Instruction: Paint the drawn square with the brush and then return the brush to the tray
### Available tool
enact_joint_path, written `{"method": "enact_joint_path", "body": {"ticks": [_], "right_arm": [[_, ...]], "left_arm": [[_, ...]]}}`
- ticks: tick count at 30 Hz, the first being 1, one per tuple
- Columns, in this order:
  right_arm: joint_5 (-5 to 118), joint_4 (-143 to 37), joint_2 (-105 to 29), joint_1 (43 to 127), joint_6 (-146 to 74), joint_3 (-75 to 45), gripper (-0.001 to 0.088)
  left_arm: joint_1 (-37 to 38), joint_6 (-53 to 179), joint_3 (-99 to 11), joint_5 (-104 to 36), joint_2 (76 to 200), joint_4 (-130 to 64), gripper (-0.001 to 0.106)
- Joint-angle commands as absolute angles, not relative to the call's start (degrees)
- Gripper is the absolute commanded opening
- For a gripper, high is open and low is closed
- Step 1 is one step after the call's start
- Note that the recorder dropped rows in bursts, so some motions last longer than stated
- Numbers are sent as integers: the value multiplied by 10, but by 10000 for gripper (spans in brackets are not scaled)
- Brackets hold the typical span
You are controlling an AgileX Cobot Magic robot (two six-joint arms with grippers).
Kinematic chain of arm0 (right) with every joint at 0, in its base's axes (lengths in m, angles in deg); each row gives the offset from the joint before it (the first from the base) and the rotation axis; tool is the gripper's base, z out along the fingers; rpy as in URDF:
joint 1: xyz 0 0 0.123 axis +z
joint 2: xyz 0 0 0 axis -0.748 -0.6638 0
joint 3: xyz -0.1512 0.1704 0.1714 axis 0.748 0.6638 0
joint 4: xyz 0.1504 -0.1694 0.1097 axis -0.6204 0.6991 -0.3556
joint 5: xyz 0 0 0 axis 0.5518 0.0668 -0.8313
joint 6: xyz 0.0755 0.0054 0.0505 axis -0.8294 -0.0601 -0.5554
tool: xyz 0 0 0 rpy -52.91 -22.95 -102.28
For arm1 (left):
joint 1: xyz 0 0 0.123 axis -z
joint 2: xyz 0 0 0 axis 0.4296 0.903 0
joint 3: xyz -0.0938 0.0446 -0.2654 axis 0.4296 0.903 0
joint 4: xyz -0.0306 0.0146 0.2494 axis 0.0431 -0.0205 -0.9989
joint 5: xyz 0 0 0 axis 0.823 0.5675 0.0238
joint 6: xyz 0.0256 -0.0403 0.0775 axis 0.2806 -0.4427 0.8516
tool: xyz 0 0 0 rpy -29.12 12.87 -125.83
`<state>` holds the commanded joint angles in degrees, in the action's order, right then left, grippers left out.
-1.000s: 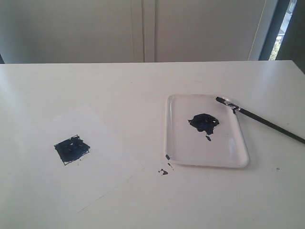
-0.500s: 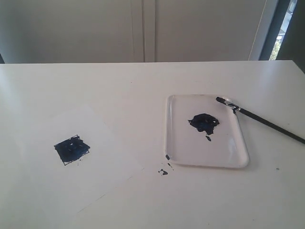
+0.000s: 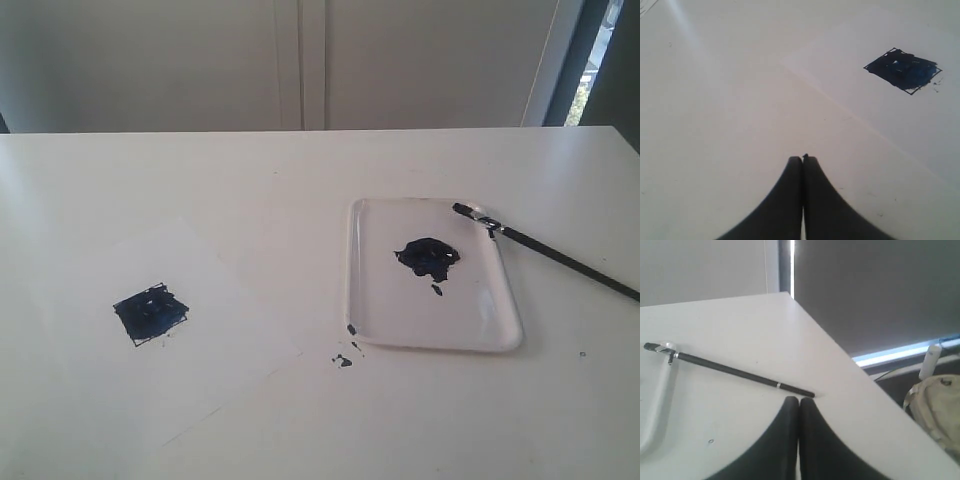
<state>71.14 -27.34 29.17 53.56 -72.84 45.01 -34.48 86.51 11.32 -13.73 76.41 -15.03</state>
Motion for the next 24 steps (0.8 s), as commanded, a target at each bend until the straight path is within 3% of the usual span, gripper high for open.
{"method": "enact_joint_path", "body": {"ticks": [14, 24], "right_arm": [[697, -332, 292, 536, -727, 450, 0], [697, -332, 292, 536, -727, 450, 0]], "left_arm": [[-345, 867, 113, -145, 764, -150, 0], [-345, 867, 113, -232, 764, -150, 0]]}}
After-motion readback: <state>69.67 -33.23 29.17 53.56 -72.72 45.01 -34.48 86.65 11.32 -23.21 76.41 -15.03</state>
